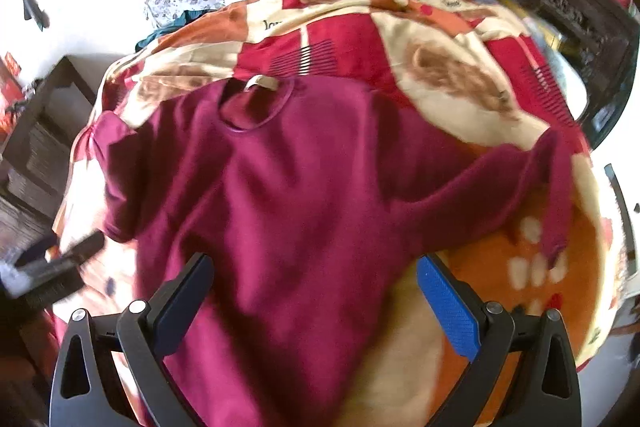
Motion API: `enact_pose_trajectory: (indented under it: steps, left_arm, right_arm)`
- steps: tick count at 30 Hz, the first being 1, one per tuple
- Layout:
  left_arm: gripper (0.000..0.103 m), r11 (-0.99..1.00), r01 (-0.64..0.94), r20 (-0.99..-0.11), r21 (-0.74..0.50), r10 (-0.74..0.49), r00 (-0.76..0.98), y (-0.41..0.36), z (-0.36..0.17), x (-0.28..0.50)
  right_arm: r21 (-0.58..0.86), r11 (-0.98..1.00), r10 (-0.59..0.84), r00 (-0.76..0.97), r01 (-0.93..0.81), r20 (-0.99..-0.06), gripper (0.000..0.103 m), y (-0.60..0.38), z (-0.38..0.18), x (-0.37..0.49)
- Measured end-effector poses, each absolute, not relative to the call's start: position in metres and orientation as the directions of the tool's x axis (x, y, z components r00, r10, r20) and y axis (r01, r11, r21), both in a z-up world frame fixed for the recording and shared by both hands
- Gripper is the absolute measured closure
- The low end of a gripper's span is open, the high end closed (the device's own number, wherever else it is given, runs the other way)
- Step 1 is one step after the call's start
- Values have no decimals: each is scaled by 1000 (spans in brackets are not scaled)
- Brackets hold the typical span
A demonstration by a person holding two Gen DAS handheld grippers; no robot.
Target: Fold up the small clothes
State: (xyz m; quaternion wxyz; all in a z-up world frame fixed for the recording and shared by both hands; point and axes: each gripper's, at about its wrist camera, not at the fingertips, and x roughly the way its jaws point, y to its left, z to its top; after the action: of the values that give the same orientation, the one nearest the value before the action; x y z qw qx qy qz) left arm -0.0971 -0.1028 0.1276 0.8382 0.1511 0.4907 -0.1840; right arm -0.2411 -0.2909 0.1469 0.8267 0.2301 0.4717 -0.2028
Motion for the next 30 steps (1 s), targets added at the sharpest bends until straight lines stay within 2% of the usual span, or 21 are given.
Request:
enact_pose_trajectory:
  steps: [8,15,30]
  left_arm:
    - [0,872,487,-892,45,-184,412,-112,130,-103]
    - [0,875,482,-899,41,-179,401,-114,132,-101]
    - [0,866,498,-906,47,-173,386,-126,133,-94]
  right_arm:
    - [146,802,-168,453,579,-875,0,-283,156,-232]
    - [167,777,-125,409,607,-904,0,-291,154,-225]
    - [135,775,-134,370,617,-919,0,-300,149,-217]
